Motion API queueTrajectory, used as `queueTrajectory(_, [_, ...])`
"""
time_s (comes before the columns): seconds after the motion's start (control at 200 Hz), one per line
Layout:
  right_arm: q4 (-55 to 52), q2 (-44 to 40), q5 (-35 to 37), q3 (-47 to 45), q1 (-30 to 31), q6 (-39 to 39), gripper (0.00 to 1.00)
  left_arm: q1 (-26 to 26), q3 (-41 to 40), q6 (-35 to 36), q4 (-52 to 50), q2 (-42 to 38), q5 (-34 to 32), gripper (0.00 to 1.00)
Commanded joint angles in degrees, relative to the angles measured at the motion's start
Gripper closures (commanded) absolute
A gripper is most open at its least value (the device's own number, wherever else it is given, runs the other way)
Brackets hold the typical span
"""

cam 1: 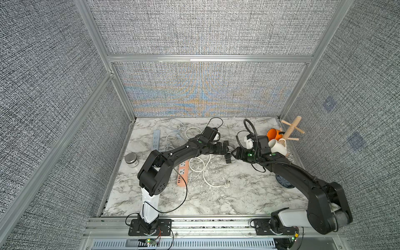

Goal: Unwrap the cord wrapped around the power strip
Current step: Move the power strip to the center of the board, then pick up the power strip from the center of the board.

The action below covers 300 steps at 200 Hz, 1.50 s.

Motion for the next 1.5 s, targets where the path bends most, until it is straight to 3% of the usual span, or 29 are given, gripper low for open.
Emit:
queueTrajectory(0.0, [-1.6,-3.1,1.2,-1.3,-2.5,-1.9,0.24,-0.5,3.2,-1.7,-2.2,3.3,-2.3,0.01])
queueTrajectory(0.145, [-2.4,-7.5,1.3,-5.5,-6.2,-3.1,0.23,-2.0,8.8,-2.4,-5.3,7.6,-6.9,0.01])
queueTrajectory(0.666, [-2.6,-10.5,0.4,-9.7,-9.0,-5.1,0.22,-3.8,26.9,2.0,-15.3,22.7,-8.0,0.01])
queueTrajectory(0.831, [-3.1,-11.2,1.3,-10.6,-9.3,-5.5,0.21,-3.9,28.5,2.4,-15.9,25.0,-7.1,0.03])
queueTrajectory(1.046, [-2.0,-11.4,-3.0,-10.1,-9.6,-7.8,0.13,-3.9,28.6,5.6,-17.0,24.5,-6.7,0.26])
queueTrajectory(1.166, [-3.6,-11.5,-5.8,-7.3,-9.8,-12.3,0.08,-3.9,24.5,12.5,-14.9,20.0,-6.8,0.42])
queueTrajectory(1.296, [-6.9,-9.8,-3.9,-3.2,-9.8,-19.5,0.03,-3.4,22.2,20.9,-19.0,14.9,-7.7,0.49])
queueTrajectory(1.376, [-6.9,-8.2,-4.5,-0.3,-9.6,-22.0,0.02,-3.0,21.8,26.8,-22.8,12.5,-3.7,0.54])
queueTrajectory(1.441, [-5.8,-7.5,-5.2,1.2,-7.8,-22.6,0.02,-2.2,22.0,29.6,-26.4,11.0,1.2,0.69])
queueTrajectory(1.496, [-4.4,-7.7,-7.6,2.1,-5.7,-23.4,0.02,-0.8,22.9,31.9,-30.2,10.4,6.8,0.75])
